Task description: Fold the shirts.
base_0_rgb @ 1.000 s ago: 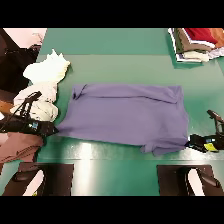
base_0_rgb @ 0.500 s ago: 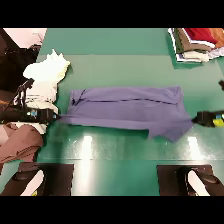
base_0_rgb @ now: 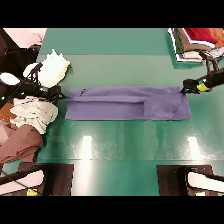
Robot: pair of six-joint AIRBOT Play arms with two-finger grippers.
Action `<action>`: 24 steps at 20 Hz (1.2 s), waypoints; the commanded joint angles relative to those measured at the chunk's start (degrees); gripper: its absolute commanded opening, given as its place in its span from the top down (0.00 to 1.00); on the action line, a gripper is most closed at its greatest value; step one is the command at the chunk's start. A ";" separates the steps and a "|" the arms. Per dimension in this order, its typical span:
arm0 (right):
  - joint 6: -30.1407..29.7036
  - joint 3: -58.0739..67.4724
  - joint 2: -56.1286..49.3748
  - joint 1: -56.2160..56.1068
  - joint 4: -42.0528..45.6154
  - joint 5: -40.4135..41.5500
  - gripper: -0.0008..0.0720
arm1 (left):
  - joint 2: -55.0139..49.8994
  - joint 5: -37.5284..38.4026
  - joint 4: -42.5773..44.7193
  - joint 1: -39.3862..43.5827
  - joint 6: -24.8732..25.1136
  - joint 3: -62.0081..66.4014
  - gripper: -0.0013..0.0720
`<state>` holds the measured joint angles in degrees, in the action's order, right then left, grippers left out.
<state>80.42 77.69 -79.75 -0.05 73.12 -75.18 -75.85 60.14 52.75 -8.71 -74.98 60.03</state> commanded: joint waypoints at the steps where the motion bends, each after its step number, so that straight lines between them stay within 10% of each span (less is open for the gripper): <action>1: -0.02 8.50 -9.01 -0.31 -0.02 0.42 0.97 | -8.52 -3.34 -1.57 0.55 0.55 6.62 0.95; 8: 0.70 17.92 -19.04 -0.09 -0.17 0.59 0.97 | -11.58 -14.10 -2.14 4.07 1.99 9.33 0.95; 10: 0.59 20.37 -20.37 1.36 -3.58 0.61 0.64 | -11.58 -14.23 -2.19 3.65 0.00 9.73 0.28; 11: 0.52 21.75 -20.96 2.43 -6.60 0.24 0.49 | -11.56 -13.29 -2.23 3.21 -0.68 10.40 0.23; 16: -4.61 21.62 -19.39 11.17 -15.06 -10.78 0.45 | -10.88 0.07 -2.05 3.39 -1.14 17.44 0.27; 18: -6.19 17.22 -17.92 14.84 -15.06 -13.84 0.26 | -10.88 4.15 -2.27 3.39 -1.03 18.34 0.93; 19: -6.25 14.93 -17.66 16.57 -15.08 -14.03 0.04 | -10.93 5.22 -2.73 3.39 -1.11 18.34 0.94; 24: -12.41 2.99 -17.75 22.27 -20.68 -8.09 0.02 | -10.93 9.29 -4.92 3.69 -1.18 18.29 0.94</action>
<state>72.66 86.41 -97.69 19.25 57.01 -85.80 -86.83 65.84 48.93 -5.30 -76.07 78.00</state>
